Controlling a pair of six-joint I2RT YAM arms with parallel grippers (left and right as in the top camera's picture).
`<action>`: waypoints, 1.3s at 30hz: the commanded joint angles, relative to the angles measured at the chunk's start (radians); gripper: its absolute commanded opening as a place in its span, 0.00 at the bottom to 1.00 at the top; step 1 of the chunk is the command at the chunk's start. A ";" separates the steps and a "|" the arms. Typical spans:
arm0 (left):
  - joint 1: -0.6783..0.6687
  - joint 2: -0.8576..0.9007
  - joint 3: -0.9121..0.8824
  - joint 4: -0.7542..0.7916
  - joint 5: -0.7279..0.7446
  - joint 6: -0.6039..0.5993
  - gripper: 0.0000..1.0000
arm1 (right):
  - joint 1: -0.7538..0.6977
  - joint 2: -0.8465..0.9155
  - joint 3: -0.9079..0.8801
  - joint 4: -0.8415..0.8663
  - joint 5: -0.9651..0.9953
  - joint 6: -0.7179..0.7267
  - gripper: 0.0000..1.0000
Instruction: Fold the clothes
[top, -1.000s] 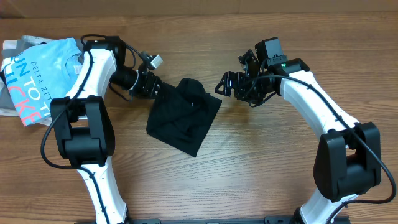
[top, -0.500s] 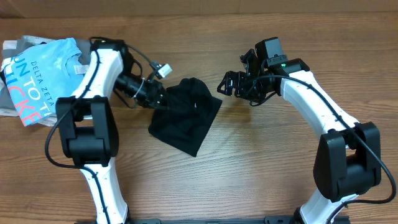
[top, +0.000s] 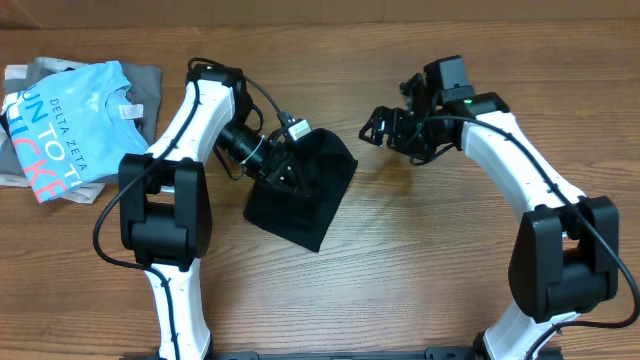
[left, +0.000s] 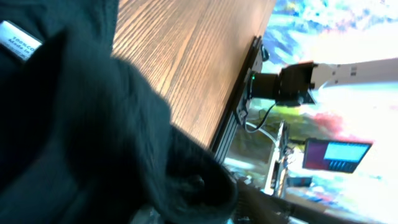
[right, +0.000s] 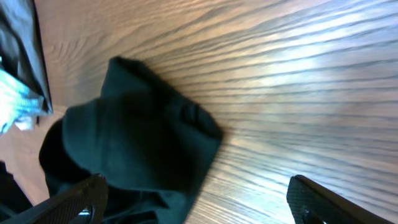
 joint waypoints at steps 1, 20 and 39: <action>-0.018 -0.003 -0.006 -0.003 -0.006 -0.005 0.65 | -0.038 -0.005 0.020 0.011 0.002 0.031 0.96; -0.201 -0.003 -0.007 0.005 0.066 -0.026 0.86 | -0.109 -0.005 0.020 0.076 -0.048 0.057 0.96; -0.100 -0.207 0.241 -0.003 0.056 -0.154 0.76 | -0.196 -0.005 0.020 0.078 -0.318 0.018 0.86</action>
